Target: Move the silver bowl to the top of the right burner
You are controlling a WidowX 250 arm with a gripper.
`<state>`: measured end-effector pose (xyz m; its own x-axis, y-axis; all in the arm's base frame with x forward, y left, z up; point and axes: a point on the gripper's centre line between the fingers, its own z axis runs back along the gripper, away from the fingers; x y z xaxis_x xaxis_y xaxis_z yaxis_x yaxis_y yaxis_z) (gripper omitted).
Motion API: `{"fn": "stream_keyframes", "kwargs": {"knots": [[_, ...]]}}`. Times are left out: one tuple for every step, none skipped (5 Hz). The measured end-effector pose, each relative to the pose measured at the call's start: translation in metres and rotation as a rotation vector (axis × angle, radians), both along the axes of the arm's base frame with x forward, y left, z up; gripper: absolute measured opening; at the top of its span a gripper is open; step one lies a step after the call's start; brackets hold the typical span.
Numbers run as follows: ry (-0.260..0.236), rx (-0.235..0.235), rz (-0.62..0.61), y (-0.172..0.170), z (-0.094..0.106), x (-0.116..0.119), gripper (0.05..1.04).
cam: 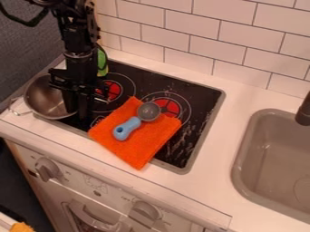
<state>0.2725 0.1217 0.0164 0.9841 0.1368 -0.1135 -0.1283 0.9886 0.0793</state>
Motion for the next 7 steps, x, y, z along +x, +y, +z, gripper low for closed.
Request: {"fn": "stream_keyframes", "kwargs": {"knots": [[-0.048,-0.031,0.011,-0.005,0.023,-0.003,0.103],[-0.09,-0.05,0.018,-0.01,0.043,-0.002,0.067],[-0.113,-0.076,-0.004,-0.028,0.051,0.012,0.062],[-0.15,-0.086,-0.12,-0.064,0.063,0.052,0.062],[-0.133,-0.045,-0.228,-0.104,0.063,0.096,0.062],[-0.126,-0.021,-0.282,-0.124,0.063,0.122,0.06],[-0.088,-0.004,-0.306,-0.133,0.049,0.13,0.059]]}}
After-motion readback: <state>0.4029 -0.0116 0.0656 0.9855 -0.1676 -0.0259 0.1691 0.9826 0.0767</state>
